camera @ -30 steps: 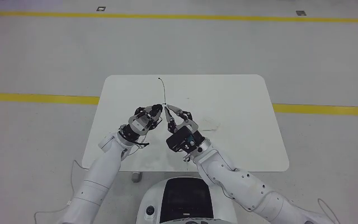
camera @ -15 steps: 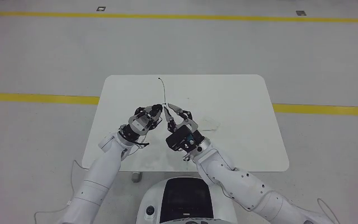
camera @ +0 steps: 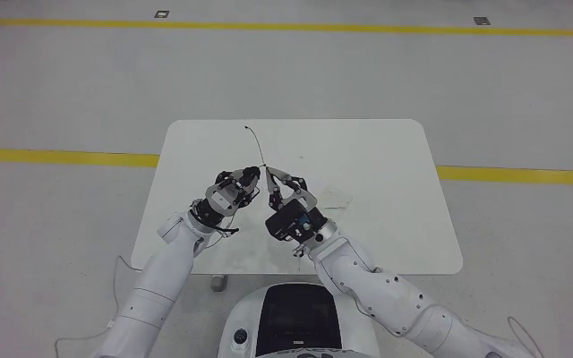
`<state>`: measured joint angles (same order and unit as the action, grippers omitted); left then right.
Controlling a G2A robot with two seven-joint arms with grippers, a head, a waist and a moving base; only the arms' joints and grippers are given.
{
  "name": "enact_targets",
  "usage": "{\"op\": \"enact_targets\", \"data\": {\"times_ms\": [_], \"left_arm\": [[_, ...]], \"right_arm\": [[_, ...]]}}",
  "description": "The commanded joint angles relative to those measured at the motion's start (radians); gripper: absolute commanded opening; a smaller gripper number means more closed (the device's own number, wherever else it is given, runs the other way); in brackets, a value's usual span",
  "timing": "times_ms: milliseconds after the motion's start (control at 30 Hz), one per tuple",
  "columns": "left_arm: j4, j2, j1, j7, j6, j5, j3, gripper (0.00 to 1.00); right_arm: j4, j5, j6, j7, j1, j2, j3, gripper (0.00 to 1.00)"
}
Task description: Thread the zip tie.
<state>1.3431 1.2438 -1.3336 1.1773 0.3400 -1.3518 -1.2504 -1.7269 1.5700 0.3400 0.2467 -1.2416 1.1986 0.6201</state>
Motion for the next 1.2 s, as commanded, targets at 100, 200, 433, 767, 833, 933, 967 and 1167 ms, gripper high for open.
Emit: {"op": "enact_targets", "data": {"times_ms": [100, 200, 433, 767, 833, 933, 967, 1167], "left_arm": [[0.000, 0.000, 0.000, 0.000, 0.000, 0.000, 0.000, 0.00], [0.000, 0.000, 0.000, 0.000, 0.000, 0.000, 0.000, 0.00], [0.000, 0.000, 0.000, 0.000, 0.000, 0.000, 0.000, 0.00], [0.000, 0.000, 0.000, 0.000, 0.000, 0.000, 0.000, 0.00], [0.000, 0.000, 0.000, 0.000, 0.000, 0.000, 0.000, 0.00], [0.000, 0.000, 0.000, 0.000, 0.000, 0.000, 0.000, 0.00], [0.000, 0.000, 0.000, 0.000, 0.000, 0.000, 0.000, 0.00], [0.000, 0.000, 0.000, 0.000, 0.000, 0.000, 0.000, 0.00]], "right_arm": [[-0.001, 0.000, 0.000, 0.001, -0.007, -0.004, 0.006, 0.00], [-0.002, 0.000, 0.000, 0.001, -0.013, -0.005, 0.010, 0.00], [-0.007, 0.000, 0.000, 0.000, -0.027, -0.010, 0.023, 0.00], [-0.012, 0.000, 0.000, -0.006, -0.040, -0.015, 0.032, 0.00], [-0.012, 0.000, 0.000, -0.007, -0.043, -0.015, 0.034, 0.00], [-0.013, 0.000, 0.000, -0.007, -0.047, -0.015, 0.037, 0.00], [-0.013, 0.000, 0.000, -0.007, -0.048, -0.015, 0.038, 0.00], [-0.014, 0.000, 0.000, -0.006, -0.059, -0.013, 0.050, 0.00]]}}
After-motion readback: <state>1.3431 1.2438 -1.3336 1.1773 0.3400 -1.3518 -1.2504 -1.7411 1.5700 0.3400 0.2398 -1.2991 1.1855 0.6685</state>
